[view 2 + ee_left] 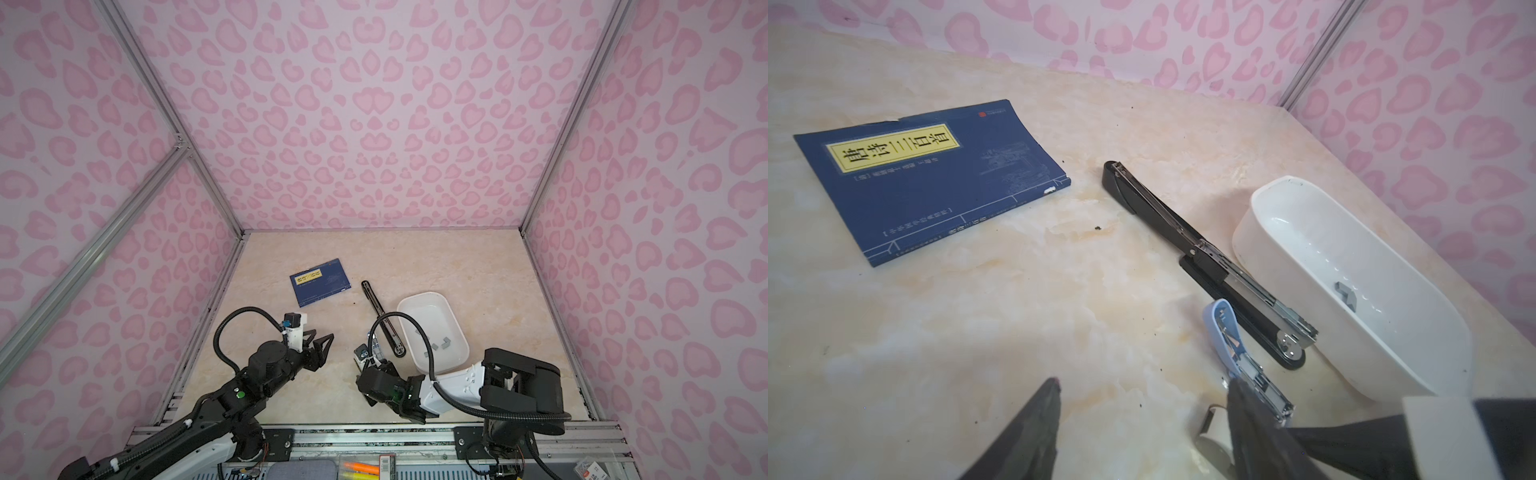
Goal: Load the staples into the stapler
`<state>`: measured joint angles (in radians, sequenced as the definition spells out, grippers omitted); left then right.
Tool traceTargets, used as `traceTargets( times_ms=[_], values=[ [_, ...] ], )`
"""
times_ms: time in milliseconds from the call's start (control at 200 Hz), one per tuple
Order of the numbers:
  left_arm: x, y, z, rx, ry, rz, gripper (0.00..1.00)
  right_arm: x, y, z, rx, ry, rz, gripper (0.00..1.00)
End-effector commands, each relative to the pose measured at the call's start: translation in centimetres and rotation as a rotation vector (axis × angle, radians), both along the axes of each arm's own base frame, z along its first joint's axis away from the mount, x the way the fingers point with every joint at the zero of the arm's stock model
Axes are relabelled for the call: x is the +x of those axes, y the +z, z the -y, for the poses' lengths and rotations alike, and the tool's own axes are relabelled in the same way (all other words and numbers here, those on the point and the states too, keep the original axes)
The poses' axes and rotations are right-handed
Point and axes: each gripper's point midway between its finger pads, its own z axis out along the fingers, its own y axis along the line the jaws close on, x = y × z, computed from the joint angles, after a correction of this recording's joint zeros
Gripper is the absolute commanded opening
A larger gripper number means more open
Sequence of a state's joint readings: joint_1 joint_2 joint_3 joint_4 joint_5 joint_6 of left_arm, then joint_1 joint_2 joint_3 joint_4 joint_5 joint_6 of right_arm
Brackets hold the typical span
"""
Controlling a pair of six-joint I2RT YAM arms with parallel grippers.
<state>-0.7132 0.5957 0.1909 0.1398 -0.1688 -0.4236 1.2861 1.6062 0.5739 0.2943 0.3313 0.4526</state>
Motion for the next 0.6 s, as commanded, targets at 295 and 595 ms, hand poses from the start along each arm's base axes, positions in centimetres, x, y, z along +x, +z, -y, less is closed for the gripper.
traceTargets(
  times_ms=[295, 595],
  values=[
    [-1.4, 0.6, -2.6, -0.06, 0.073, 0.021, 0.75, 3.3, -1.3, -4.5, -0.023, -0.06, -0.002, 0.23],
    [-0.3, 0.2, -6.0, -0.065, 0.301, -0.014, 0.98, 6.1, -2.0, -7.7, -0.017, -0.097, -0.026, 0.35]
  ],
)
